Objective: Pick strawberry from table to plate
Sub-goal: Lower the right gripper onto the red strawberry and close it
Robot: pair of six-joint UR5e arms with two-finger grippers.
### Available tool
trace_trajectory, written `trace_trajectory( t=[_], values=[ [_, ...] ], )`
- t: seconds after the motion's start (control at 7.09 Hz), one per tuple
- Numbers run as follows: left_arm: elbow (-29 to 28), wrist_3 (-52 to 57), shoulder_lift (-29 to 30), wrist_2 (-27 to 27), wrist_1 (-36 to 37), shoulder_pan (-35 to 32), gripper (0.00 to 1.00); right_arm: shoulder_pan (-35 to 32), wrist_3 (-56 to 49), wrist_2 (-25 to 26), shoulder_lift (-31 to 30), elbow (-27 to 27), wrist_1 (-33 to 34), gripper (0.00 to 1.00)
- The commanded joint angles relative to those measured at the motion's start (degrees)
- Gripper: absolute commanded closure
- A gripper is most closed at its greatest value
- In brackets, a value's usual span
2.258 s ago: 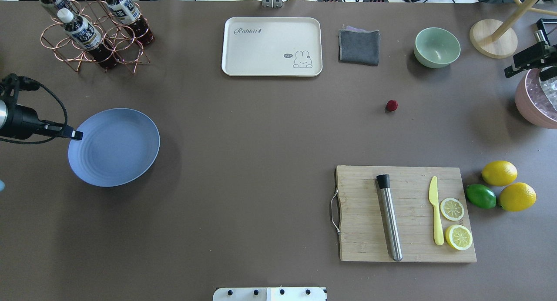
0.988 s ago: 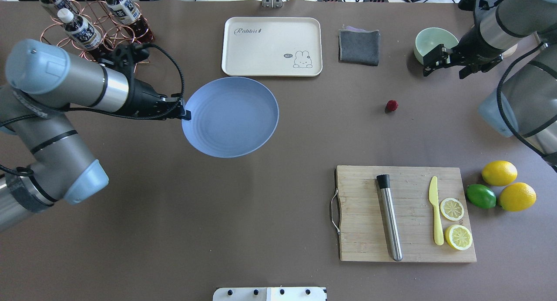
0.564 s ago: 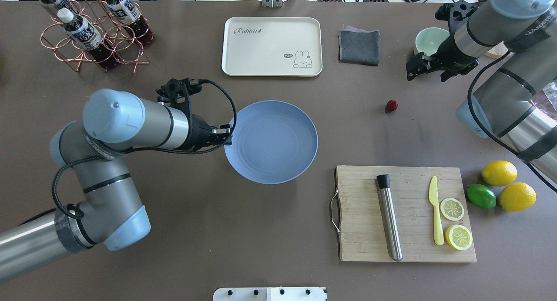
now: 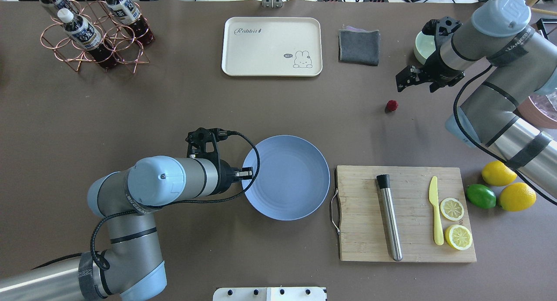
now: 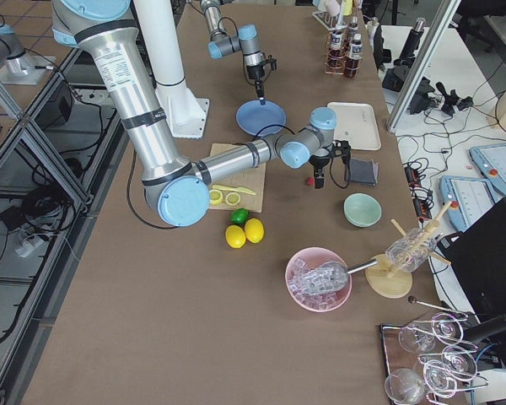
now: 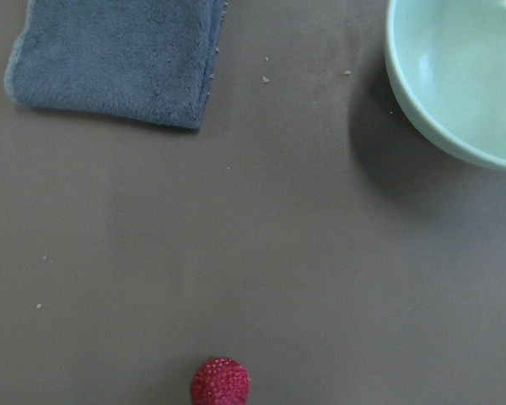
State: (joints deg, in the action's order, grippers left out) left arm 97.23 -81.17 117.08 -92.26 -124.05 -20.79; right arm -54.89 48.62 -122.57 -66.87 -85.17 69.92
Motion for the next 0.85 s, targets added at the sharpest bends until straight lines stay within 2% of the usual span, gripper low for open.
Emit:
trace_trajectory(
  t=[0.0, 0.42, 0.71],
  values=[
    [-1.3, -0.2, 0.1, 0.8, -0.1, 0.5, 1.00, 2.4, 2.3, 2.7, 0.3, 0.0, 0.0, 0.00],
    [-1.2, -0.2, 0.1, 0.7, -0.1, 0.3, 1.00, 4.2, 3.6, 5.3, 2.5, 2.2, 0.1, 0.00],
    [-1.1, -0.1, 0.2, 0.7, -0.1, 0.3, 1.00, 4.4, 3.6, 5.6, 2.7, 4.9, -2.2, 0.00]
  ],
)
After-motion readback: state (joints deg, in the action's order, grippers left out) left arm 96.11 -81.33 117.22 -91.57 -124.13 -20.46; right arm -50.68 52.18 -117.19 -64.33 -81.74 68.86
